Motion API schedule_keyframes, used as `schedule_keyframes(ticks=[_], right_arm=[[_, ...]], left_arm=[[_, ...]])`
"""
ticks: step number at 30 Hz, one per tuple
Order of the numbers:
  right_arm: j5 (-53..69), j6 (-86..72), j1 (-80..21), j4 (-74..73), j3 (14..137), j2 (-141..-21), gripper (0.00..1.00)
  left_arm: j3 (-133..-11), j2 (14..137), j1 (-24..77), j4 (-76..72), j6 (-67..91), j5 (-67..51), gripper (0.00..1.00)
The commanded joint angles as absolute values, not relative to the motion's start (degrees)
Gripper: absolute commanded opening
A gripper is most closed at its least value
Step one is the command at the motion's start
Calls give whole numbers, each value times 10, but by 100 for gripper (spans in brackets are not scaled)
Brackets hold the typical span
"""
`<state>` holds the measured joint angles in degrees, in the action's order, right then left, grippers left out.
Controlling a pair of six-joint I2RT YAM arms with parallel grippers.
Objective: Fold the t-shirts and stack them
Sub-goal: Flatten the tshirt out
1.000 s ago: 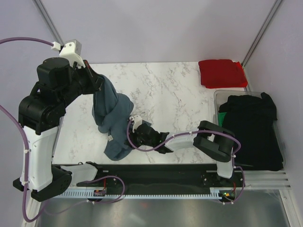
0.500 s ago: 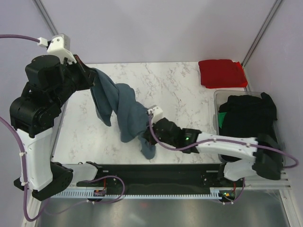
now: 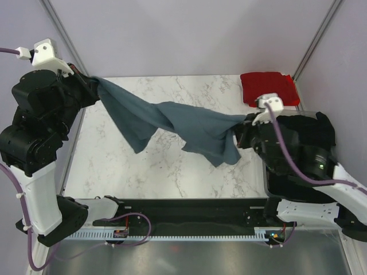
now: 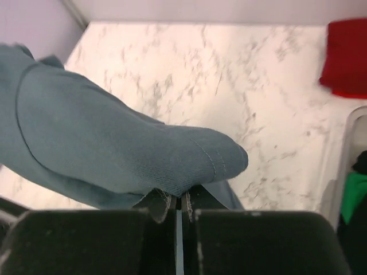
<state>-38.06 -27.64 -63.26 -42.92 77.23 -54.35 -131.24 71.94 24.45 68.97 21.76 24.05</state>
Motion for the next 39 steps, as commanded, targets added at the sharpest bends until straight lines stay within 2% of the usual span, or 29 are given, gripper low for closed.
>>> schedule_keyframes(ticks=[1,9,16,18,19,21,22,23,24,25,27,28,29,31,33,35,39], right_arm=[[-504,-250,-628,-510,874,-517,0],[-626,-197,-629,-526,995,-489,1],[-702,-150,-659,-507,1036,-474,2],[-663,-121,-670,-491,1043,-483,9],[-599,-107,-672,-480,1045,-492,19],[-545,-96,-672,-477,1051,-538,30],[-528,-87,-672,-480,1052,-558,42],[-549,-90,-672,-482,1054,-603,47],[-574,-93,-671,-484,1051,-626,59],[-592,-97,-645,-484,1049,-647,62],[-473,-143,-531,-490,1054,-703,63],[-357,-168,-358,-493,1047,-715,64],[-198,-196,-283,-487,1033,-740,64],[-80,-242,-151,-475,985,-792,64],[-2,-245,-134,-475,958,-822,68],[39,-251,-162,-440,918,-813,73],[61,-315,-326,-306,741,-770,89]], left_arm=[[-1327,703,242,678,195,312,2],[-1297,671,242,679,199,377,2],[-1262,639,243,651,192,412,2],[-1251,632,242,648,195,406,2],[-1247,631,243,644,196,386,2],[-1227,628,242,629,195,361,2],[-1217,630,242,625,196,348,2],[-1197,633,242,621,195,346,2],[-1190,643,242,622,193,343,2],[-1185,650,242,627,191,337,2],[-1154,662,242,643,200,337,2],[-1137,664,243,644,205,330,2],[-1102,663,243,644,214,324,2],[-1067,658,242,641,226,298,2],[-1026,660,242,645,227,283,2],[-985,656,242,646,232,272,2],[-920,629,241,631,243,279,2]])
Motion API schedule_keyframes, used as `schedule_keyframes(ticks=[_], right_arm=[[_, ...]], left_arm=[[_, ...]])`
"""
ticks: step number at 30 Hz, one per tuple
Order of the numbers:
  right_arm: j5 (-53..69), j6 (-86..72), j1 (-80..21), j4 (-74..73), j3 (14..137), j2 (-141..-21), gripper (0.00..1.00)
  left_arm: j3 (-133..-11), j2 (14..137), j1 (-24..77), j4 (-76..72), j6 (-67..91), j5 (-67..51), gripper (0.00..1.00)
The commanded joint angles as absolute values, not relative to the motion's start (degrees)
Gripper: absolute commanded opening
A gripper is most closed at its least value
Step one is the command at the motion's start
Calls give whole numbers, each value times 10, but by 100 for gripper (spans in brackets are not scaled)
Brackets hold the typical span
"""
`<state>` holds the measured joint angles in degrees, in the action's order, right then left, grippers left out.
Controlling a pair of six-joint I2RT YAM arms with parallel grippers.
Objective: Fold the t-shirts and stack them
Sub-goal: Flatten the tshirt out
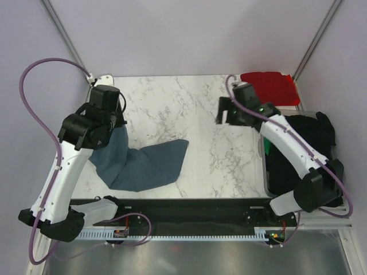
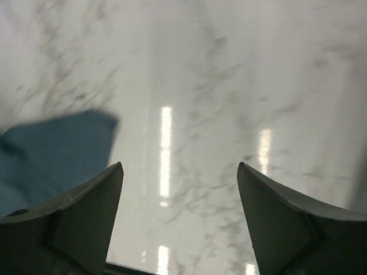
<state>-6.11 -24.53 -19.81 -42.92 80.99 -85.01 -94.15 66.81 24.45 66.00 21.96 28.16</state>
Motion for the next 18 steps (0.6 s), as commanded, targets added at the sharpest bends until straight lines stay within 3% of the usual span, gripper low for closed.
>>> schedule_keyframes(ticks=[1,6,18], right_arm=[[81,-316,-346,-277,712,-770,89],[104,-413,-438,-145,605,-830,92],[47,-378,-444,-135,702,-1040,87]], left_arm=[[-911,623,241,625,243,279,2],[-883,606,241,616,243,269,2],[-861,544,241,629,233,320,2]])
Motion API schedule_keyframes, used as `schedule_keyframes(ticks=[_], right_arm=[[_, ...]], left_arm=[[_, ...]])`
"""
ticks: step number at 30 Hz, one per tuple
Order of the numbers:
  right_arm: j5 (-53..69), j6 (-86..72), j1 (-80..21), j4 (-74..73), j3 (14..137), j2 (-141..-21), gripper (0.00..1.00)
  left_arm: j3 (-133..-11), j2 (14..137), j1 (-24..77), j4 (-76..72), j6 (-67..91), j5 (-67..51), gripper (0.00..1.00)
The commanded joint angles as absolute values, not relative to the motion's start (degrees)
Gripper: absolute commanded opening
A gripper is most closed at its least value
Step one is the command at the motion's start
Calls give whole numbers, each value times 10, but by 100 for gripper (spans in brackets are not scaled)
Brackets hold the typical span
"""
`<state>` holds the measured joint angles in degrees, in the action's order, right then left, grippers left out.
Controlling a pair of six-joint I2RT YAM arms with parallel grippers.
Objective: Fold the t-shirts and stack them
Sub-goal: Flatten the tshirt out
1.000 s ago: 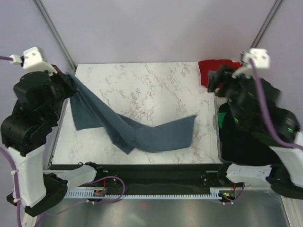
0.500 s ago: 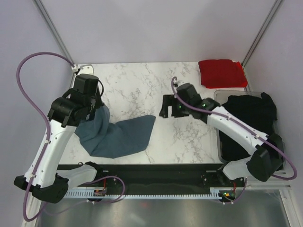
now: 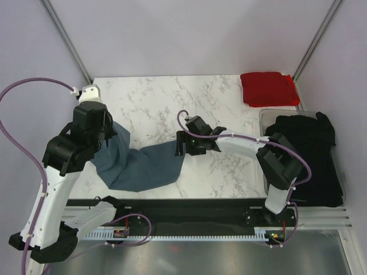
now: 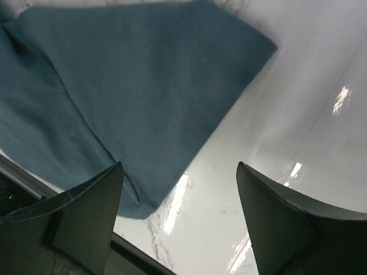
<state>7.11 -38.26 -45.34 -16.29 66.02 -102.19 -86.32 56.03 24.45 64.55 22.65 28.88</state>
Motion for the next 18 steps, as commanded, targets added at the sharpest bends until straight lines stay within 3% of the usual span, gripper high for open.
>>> schedule_keyframes(ticks=[1,8,11,14,15,17,18], right_arm=[[44,-375,-436,-135,708,-1058,86],[29,-352,-415,-133,758,-1130,78],[34,-350,-411,-132,773,-1154,70],[50,-355,-411,-114,775,-1166,55],[54,-359,-410,-106,775,-1166,42],[61,-360,-410,-101,776,-1160,29],[65,-357,-409,-101,785,-1156,16]], left_arm=[[-860,541,241,631,232,322,2],[-844,528,241,631,229,327,2],[-838,526,241,630,229,329,2],[-838,527,241,627,231,330,2],[-838,528,241,625,232,330,2],[-850,532,242,621,233,329,2],[-858,535,241,621,233,327,2]])
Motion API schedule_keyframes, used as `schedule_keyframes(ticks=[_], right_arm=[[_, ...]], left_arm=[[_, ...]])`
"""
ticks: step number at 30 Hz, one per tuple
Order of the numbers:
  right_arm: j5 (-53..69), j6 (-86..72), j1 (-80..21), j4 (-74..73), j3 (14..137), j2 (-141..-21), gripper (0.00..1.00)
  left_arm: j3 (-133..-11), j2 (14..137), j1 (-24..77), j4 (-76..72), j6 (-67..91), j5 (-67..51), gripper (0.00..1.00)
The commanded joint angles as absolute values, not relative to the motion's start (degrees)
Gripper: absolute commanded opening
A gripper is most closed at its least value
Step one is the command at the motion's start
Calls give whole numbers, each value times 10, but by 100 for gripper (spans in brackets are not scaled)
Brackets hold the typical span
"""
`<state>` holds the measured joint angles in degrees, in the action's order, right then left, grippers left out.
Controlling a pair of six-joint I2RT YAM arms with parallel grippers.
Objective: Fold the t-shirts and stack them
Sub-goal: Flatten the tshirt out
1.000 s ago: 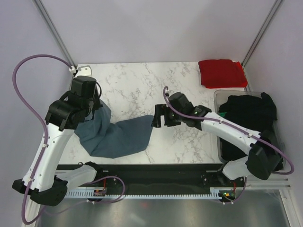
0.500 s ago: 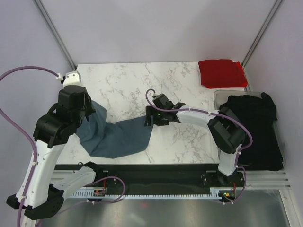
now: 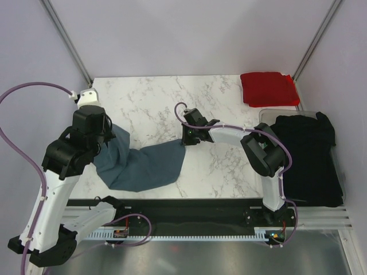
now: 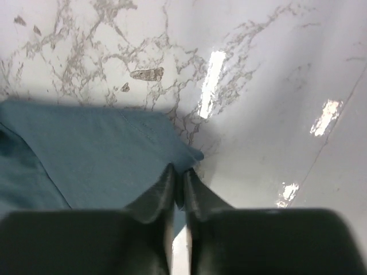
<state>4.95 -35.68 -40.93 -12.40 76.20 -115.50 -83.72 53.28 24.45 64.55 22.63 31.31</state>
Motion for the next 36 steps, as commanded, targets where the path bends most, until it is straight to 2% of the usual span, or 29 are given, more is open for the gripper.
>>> schedule_keyframes(ticks=[1,2,5,7,11,15,19,22,25,29,33,34,35,36], right_arm=[[68,-356,-405,-102,790,-1141,7],[72,-353,-402,-106,807,-1132,0],[85,-337,-372,-146,852,-1084,0],[88,-318,-336,-212,939,-1053,0],[94,-287,-276,-317,1159,-1011,0],[83,-249,-233,-392,1238,-956,0],[36,-234,-208,-397,1125,-826,0],[4,-229,-207,-395,1000,-739,0],[-86,-239,-207,-396,879,-656,0],[-169,-268,-202,-411,754,-585,0],[-195,-282,-199,-420,701,-564,0],[-191,-284,-199,-421,696,-566,0],[-188,-285,-200,-421,689,-567,0],[-186,-285,-200,-419,686,-571,0]], left_arm=[[-868,545,241,621,232,324,2],[-894,549,241,621,231,323,2],[-966,576,241,622,220,322,2],[-1013,591,241,625,205,324,2],[-1185,657,241,641,174,335,2],[-1235,650,241,640,176,346,2],[-1109,565,242,604,221,334,2],[-904,477,241,570,263,297,2],[-762,397,241,570,322,259,4],[-640,331,241,587,398,206,10],[-579,318,241,599,467,157,11],[-565,318,241,599,475,149,13],[-560,319,241,599,484,143,23],[-556,320,241,599,494,135,27]])
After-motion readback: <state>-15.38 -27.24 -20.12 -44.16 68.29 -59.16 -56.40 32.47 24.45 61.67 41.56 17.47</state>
